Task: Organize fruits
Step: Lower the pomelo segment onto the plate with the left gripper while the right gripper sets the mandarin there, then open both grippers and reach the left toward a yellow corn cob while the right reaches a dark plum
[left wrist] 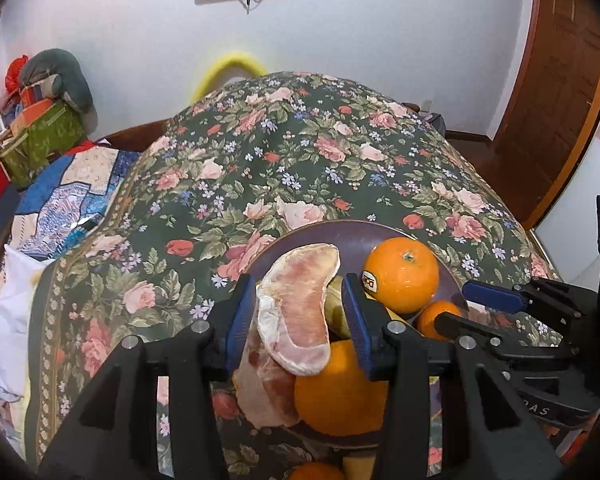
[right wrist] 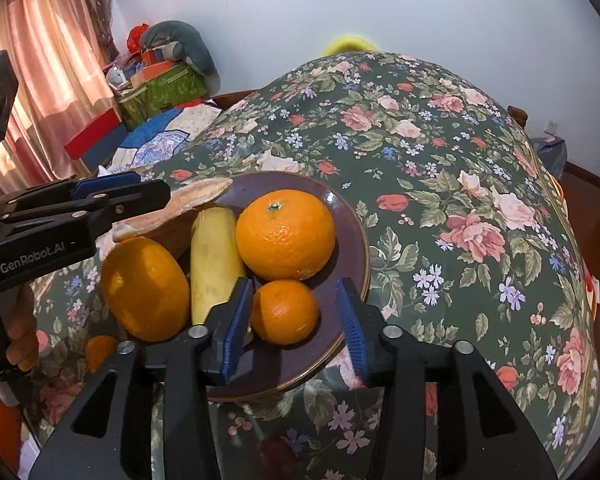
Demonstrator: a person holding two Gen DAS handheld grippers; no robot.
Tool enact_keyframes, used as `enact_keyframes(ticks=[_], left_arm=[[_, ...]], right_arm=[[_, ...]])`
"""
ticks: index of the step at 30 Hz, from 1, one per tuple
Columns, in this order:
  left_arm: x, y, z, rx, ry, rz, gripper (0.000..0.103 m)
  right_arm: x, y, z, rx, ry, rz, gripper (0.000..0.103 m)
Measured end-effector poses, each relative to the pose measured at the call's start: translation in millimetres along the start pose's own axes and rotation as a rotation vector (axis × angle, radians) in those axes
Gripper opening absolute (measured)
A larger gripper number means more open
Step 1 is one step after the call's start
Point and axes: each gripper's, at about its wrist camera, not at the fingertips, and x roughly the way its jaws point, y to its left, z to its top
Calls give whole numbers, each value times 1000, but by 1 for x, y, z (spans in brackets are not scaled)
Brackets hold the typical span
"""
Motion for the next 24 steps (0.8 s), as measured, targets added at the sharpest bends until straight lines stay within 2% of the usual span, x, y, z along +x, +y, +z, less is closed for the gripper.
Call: enact_keyframes(ticks=[13,24], left_arm=[[-65,-11,-13,12,-49,2,44],[-113,-21,-42,5,-57,-23,45]], right_arm=[[-52,21,1,-42,-62,-25,42],[-97,34,-17,-50,-103,-48,46]])
